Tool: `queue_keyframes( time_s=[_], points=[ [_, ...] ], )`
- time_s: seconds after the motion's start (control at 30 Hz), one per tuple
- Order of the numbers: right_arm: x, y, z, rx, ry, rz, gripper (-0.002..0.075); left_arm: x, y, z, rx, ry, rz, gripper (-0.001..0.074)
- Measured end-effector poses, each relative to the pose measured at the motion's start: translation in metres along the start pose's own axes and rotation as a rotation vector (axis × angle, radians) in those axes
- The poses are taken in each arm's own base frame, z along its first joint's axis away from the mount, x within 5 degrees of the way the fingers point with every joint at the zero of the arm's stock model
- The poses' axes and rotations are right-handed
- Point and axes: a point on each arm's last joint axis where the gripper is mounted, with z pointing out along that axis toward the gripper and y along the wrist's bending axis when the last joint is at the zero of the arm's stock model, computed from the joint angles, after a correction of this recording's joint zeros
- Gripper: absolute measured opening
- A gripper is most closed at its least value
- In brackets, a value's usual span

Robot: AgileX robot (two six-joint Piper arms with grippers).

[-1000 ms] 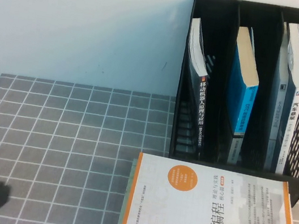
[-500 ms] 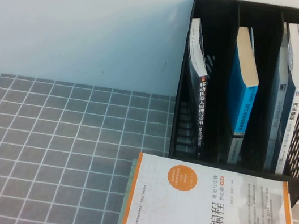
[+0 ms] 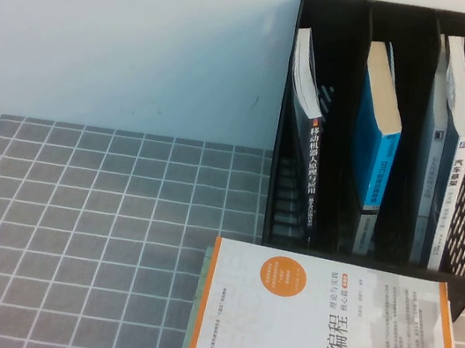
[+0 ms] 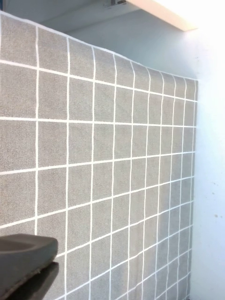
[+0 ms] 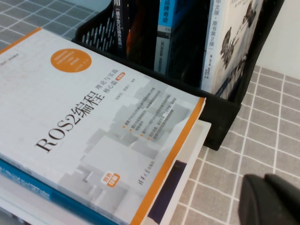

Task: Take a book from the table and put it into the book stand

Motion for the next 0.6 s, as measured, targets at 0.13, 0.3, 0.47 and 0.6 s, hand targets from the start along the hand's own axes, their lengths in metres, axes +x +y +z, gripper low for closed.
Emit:
queue_keyframes(
  time_s=[0.13,0.3,0.47,0.6],
  points=[
    [0.0,0.0,0.0,0.0,0.0,0.0,-0.0003,-0.0002,0.0,0.0,0.0,-0.002,0.016,0.0001],
    [0.0,0.0,0.0,0.0,0.0,0.0,-0.0003,-0.0002,0.0001,0.0,-0.001,-0.002,0.02,0.0001],
    [0.0,0.0,0.0,0.0,0.0,0.0,-0.0003,-0.0002,0.0001,0.0,-0.001,-0.002,0.02,0.0001],
    [0.0,0.0,0.0,0.0,0.0,0.0,-0.0003,-0.0002,0.0001,0.0,-0.001,-0.002,0.02,0.0001]
  ],
)
